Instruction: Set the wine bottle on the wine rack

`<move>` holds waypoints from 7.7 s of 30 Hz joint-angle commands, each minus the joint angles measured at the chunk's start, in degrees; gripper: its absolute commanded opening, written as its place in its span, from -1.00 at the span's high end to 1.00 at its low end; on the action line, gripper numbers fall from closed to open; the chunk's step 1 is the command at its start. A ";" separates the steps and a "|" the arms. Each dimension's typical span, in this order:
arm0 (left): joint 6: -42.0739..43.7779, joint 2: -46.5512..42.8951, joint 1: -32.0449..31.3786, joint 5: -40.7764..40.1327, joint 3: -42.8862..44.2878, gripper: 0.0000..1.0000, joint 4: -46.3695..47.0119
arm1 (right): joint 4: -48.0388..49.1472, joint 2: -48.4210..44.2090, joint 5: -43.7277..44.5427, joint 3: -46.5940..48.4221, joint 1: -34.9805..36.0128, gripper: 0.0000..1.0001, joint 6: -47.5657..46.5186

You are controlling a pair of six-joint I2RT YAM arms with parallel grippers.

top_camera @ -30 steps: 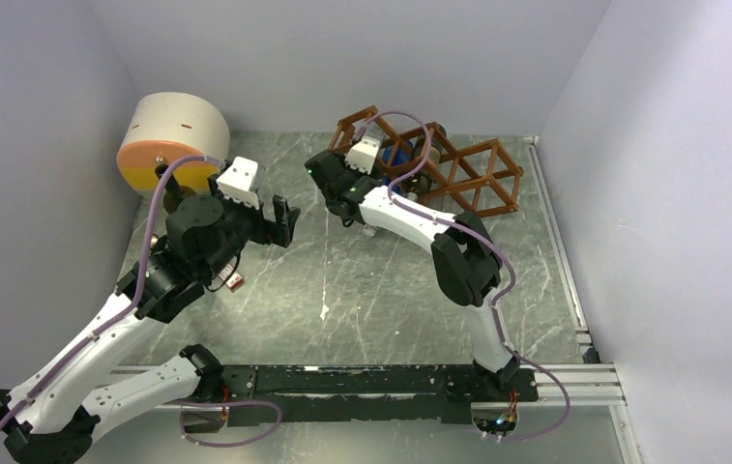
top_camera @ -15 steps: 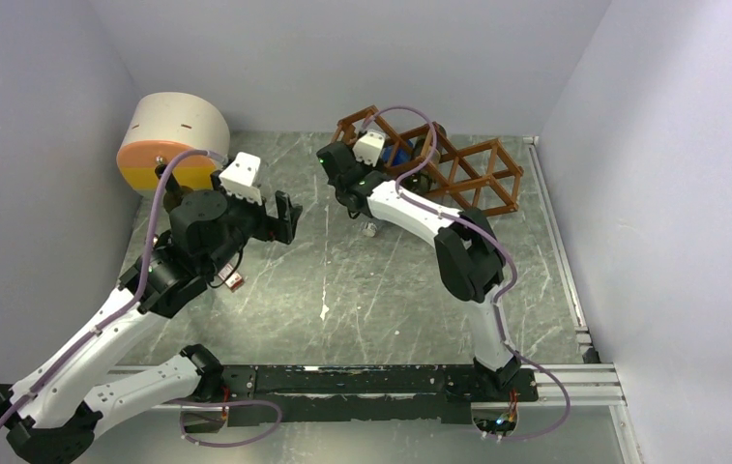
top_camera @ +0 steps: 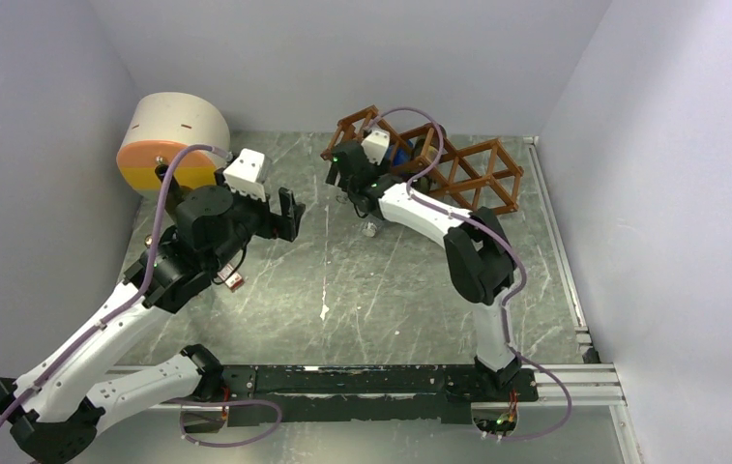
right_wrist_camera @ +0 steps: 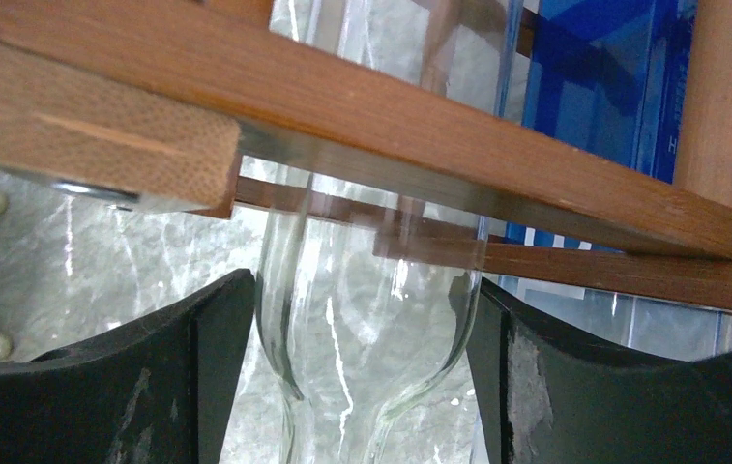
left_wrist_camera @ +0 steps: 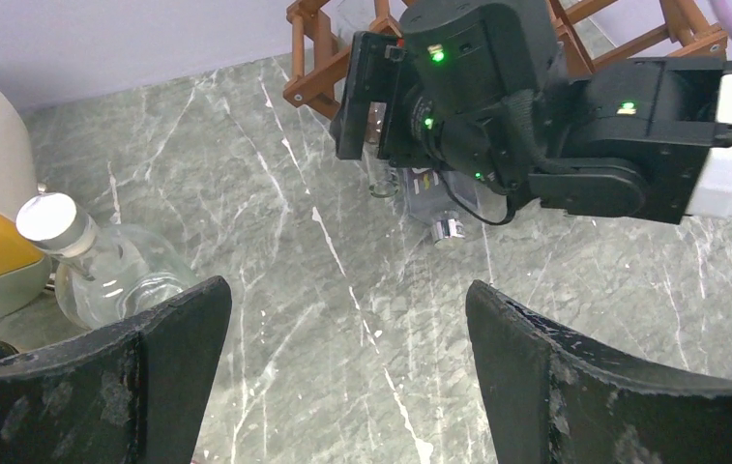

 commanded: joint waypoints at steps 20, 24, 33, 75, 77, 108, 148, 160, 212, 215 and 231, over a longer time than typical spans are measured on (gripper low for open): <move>5.04 -7.32 -0.04 -2.99 7.08 -0.89 3.44 | 16.70 -27.17 -34.20 -15.30 -0.37 -0.55 -21.71; 5.83 -8.94 -0.06 -2.38 7.69 -0.89 4.70 | 17.47 -23.39 -35.49 -11.06 3.08 -0.55 -25.61; 5.43 -13.07 -0.04 -3.82 9.32 -0.89 3.19 | 14.82 -8.80 -37.12 5.60 11.27 -0.54 -30.13; 8.05 -16.62 -0.04 -8.14 18.29 -0.89 -1.09 | 28.33 19.64 -53.71 33.93 28.38 0.37 -38.92; 8.04 -16.76 -0.05 -8.21 18.13 -0.89 -1.01 | 29.67 17.53 -52.44 31.06 28.65 0.49 -39.69; 6.53 -18.34 -0.09 -10.14 4.96 -0.89 0.34 | 33.49 -41.95 -18.49 -32.71 27.64 0.92 -43.19; 5.91 2.35 -1.00 37.80 -44.42 -0.89 60.23 | 15.87 -52.78 10.82 -30.56 27.44 1.00 -20.96; 5.60 10.32 -1.59 37.37 -43.90 -0.88 67.22 | 17.11 -54.45 11.55 -31.47 27.42 1.00 -19.03; 77.95 12.14 -7.00 31.93 -25.91 0.86 61.26 | -38.88 -48.48 -1.51 -9.72 21.96 -0.61 -15.64; 79.59 11.70 -7.90 31.61 -26.17 0.86 60.51 | -37.40 -47.56 -7.88 -11.46 17.99 -0.61 -16.36; 81.26 11.93 -8.65 31.66 -25.84 0.86 59.31 | -34.55 -48.06 -25.44 -17.52 14.24 -0.55 -21.09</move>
